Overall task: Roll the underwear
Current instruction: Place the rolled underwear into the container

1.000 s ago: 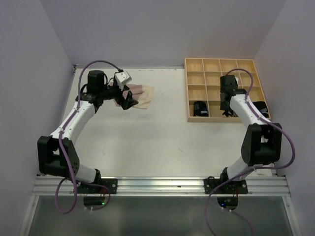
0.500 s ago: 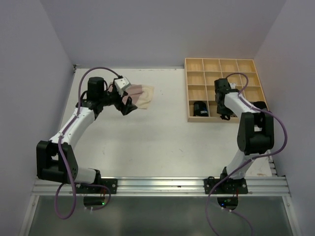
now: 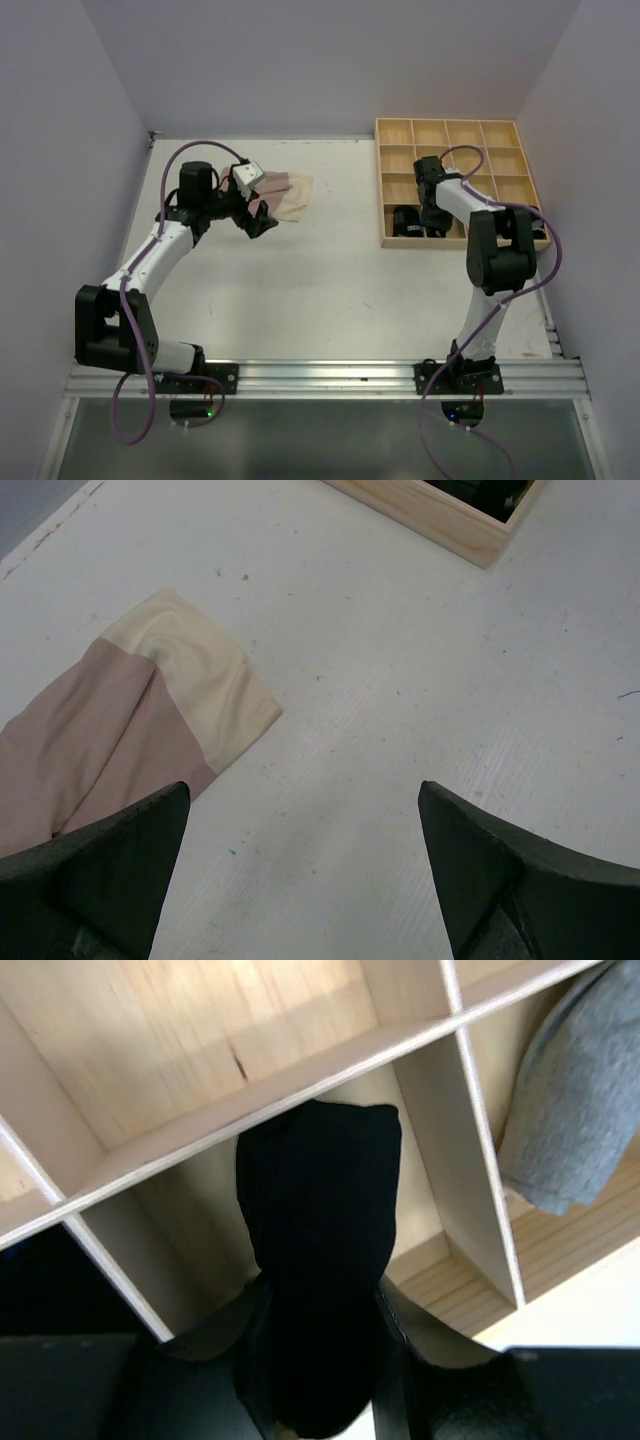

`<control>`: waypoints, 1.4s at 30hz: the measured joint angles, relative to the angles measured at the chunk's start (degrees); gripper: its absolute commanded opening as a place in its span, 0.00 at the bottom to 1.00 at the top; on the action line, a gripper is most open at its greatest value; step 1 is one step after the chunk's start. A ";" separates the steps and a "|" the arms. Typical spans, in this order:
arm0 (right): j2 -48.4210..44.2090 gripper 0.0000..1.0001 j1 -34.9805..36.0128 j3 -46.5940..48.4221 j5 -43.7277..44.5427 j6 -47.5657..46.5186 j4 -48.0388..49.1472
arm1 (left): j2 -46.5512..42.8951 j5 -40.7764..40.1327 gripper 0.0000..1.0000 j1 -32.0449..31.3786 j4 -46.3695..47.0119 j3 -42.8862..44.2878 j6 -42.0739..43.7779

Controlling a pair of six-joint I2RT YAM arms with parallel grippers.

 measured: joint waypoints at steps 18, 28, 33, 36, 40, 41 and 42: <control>2.56 0.37 -1.73 2.95 -6.08 6.64 -2.97 | 0.00 -0.07 1.00 0.46 0.09 -0.28 0.02; 0.94 0.79 -3.37 1.64 -6.71 5.81 -2.95 | 0.22 -0.09 1.00 0.48 -0.85 0.17 0.07; -0.09 0.82 -3.45 1.46 -8.66 5.55 -2.27 | 0.28 -0.11 1.00 0.48 -1.05 0.76 -0.11; -1.66 0.84 -3.41 1.49 -10.93 5.55 -1.57 | 0.48 -0.26 1.00 0.48 -1.05 1.29 -0.87; -4.76 0.90 -3.08 2.36 -12.79 5.14 -1.86 | 0.94 -0.70 1.00 0.52 -1.05 2.67 -2.73; -5.53 0.92 -2.91 2.97 -13.11 4.94 -1.92 | 1.22 -0.85 1.00 0.52 -1.11 3.23 -3.50; -6.16 0.97 -2.73 3.45 -13.31 4.61 -1.95 | 1.68 -0.92 1.00 0.55 -1.25 4.07 -4.11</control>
